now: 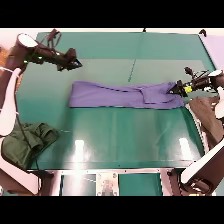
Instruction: Fold the shirts.
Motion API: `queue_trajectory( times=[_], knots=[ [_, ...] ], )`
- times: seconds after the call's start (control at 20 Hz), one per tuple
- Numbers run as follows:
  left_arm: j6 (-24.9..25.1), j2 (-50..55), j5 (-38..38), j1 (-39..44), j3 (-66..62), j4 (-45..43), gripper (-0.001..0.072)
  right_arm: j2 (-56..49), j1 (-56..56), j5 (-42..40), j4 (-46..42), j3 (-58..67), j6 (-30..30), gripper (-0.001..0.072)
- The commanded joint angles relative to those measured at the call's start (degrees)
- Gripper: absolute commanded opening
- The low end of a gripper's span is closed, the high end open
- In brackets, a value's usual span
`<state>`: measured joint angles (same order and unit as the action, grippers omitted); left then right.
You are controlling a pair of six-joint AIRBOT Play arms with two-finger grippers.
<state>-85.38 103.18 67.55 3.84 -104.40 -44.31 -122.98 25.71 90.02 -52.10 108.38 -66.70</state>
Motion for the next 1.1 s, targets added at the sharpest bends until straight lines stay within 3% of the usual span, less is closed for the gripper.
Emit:
queue_trajectory(
  times=[0.0, 0.25, 0.45, 0.75, 0.9, 1.05],
  knots=[
    [2.2, 2.1, -5.7, 7.2, -0.1, -0.1, 0.0023, 3.5, -2.1, 1.8, 0.9, 4.0, -1.0, 0.0019],
    [5.5, 12.9, -14.4, 21.0, -1.7, 0.7, 0.0023, 12.7, -6.8, 6.3, 0.9, 6.7, -4.2, 0.0019],
    [5.2, 21.5, -18.6, 28.0, -8.6, 1.8, 0.0023, 19.6, -10.9, 7.2, 0.9, 6.7, -6.4, 0.002],
    [3.8, 27.3, -17.3, 30.9, -13.7, 5.0, 0.0023, 24.9, -16.0, 6.1, 1.0, 7.3, -7.3, 0.002],
    [3.9, 27.2, -17.4, 30.3, -13.7, 11.8, 0.0024, 24.9, -16.9, 6.0, 0.9, 7.3, -8.3, 0.0019],
    [4.0, 26.2, -11.1, 26.8, -13.8, 17.0, 0.0024, 24.9, -17.5, 6.0, 1.1, 7.3, -10.5, 0.0019]
  ],
)
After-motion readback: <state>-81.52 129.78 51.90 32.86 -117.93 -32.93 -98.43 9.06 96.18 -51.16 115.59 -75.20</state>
